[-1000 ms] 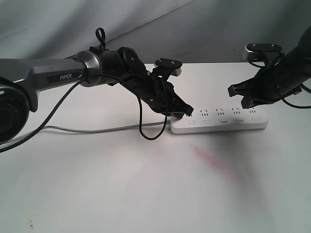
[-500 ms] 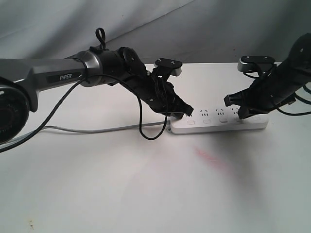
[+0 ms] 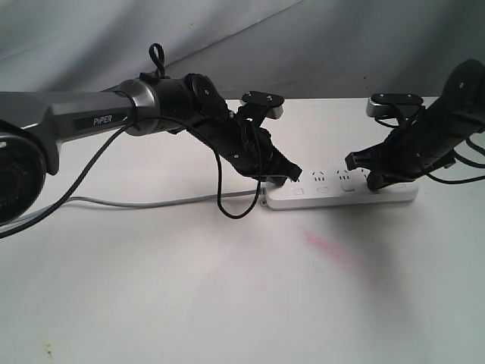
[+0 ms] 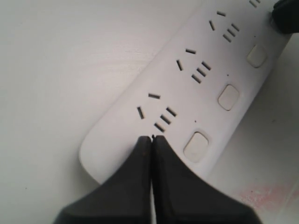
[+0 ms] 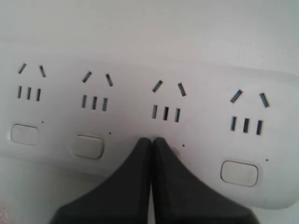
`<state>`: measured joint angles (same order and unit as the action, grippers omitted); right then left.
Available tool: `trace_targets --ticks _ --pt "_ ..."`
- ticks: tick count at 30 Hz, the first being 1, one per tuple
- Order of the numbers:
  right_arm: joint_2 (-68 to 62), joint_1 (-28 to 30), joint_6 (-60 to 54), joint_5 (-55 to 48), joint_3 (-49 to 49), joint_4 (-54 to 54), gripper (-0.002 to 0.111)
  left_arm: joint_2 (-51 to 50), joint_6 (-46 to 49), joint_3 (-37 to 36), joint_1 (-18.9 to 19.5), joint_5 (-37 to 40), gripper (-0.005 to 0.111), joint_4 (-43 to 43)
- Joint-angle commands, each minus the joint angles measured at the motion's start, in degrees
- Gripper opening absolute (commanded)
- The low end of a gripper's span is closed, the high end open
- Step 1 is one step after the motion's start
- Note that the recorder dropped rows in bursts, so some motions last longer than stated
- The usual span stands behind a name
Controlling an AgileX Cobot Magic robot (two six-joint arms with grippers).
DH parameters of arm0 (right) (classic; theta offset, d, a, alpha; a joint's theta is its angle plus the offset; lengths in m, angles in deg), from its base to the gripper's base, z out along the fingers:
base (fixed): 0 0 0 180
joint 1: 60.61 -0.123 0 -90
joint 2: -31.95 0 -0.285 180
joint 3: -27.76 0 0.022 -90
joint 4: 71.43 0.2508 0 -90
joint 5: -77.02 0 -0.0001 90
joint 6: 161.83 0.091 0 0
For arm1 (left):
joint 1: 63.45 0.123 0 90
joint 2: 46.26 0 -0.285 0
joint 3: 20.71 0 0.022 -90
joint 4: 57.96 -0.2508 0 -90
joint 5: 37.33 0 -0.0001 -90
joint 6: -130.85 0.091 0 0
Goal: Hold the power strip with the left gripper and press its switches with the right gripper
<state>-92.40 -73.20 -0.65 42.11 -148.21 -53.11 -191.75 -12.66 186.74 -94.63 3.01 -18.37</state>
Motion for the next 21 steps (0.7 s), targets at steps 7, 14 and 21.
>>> trace_targets --ticks 7,14,21 --pt "-1.8 0.0 2.9 2.7 3.3 -5.6 0.000 -1.1 -0.4 -0.3 -0.1 1.5 0.000 -1.1" --pt "-2.5 0.0 2.9 2.0 3.4 -5.6 0.000 -1.1 -0.4 -0.3 -0.1 1.6 0.000 -1.1" --pt "-1.3 0.0 2.6 1.6 2.4 -3.6 0.000 -1.1 -0.4 -0.3 -0.1 1.7 0.000 -1.1"
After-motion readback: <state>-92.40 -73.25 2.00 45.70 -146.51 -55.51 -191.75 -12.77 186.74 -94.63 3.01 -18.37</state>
